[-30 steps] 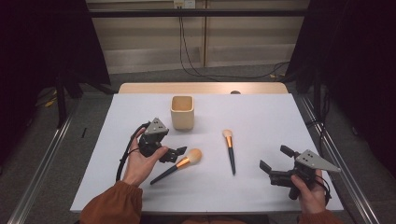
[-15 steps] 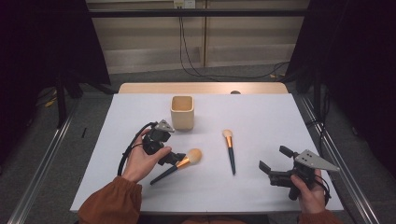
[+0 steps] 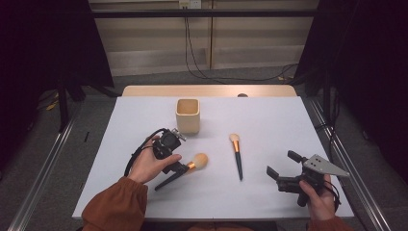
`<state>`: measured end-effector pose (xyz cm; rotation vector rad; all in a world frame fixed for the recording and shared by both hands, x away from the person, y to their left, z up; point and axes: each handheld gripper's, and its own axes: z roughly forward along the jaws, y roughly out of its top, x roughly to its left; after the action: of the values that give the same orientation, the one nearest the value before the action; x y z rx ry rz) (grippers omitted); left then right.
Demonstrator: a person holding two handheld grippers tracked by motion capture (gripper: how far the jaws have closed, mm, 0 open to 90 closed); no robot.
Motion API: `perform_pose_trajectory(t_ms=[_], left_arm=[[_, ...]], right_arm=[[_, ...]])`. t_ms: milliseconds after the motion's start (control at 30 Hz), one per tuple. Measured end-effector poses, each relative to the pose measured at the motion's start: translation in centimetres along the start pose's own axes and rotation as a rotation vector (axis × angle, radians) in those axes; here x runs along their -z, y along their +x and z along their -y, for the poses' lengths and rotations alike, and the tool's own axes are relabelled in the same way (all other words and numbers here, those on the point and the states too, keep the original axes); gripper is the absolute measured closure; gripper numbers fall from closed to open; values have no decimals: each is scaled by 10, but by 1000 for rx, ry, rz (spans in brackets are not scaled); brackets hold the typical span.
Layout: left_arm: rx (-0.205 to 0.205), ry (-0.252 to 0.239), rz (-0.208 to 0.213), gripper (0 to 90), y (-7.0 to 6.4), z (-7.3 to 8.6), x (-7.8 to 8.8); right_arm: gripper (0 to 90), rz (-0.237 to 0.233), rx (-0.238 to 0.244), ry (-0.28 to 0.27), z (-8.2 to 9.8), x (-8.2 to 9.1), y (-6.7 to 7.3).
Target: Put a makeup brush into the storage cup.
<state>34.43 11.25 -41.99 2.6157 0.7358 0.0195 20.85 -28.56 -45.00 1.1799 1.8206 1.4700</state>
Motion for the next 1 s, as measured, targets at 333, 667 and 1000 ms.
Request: perform_pose_trajectory(t_ms=[333, 667, 1000], left_arm=[[-34, 112, -6, 62, -2, -4, -12], [-56, 170, 1, 61, -6, -9, -24], [-78, 229, -20, 54, -7, -12, -36]], right_arm=[[0, -3, 6, 7, 1, 0, 0], [0, 0, 3, 11, 1, 1, 0], [0, -3, 6, 15, 1, 0, 1]])
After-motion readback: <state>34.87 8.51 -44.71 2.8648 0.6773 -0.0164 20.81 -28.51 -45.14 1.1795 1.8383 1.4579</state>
